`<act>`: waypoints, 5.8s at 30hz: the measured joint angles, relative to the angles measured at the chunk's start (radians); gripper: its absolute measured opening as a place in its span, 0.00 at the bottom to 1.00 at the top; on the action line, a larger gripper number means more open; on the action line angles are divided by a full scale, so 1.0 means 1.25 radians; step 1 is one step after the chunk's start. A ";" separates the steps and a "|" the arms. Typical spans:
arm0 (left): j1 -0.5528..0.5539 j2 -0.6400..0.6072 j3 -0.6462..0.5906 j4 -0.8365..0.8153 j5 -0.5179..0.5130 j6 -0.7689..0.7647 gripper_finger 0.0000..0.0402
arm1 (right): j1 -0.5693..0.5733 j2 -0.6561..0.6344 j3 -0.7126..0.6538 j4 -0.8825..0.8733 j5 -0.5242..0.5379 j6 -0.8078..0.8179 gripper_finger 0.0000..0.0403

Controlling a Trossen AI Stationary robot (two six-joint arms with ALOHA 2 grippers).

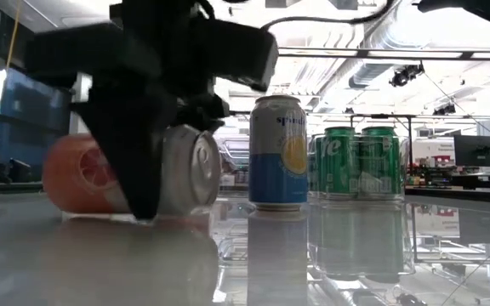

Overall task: Sort soda cans
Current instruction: Put the orange-white soda can into the center transparent bin

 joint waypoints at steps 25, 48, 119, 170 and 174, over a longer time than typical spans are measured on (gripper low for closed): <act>0.006 -0.094 0.001 0.653 -0.353 -0.299 0.71 | 0.002 -0.084 0.000 -0.040 0.012 -0.002 0.89; 0.081 0.097 0.002 1.007 -0.258 0.004 0.74 | -0.013 0.001 0.001 -0.218 -0.130 0.186 0.89; 0.045 0.074 0.525 -0.126 -0.221 -0.142 0.90 | -0.092 0.201 -0.001 -0.073 -0.290 -0.407 0.89; -0.049 -0.804 -0.274 -0.208 -0.691 -0.853 0.89 | -0.947 0.490 0.380 -0.026 -0.657 -0.889 0.71; 0.002 -0.876 -0.274 -0.208 -0.730 -0.721 0.89 | -0.944 0.516 0.380 -0.039 -0.673 -0.886 0.71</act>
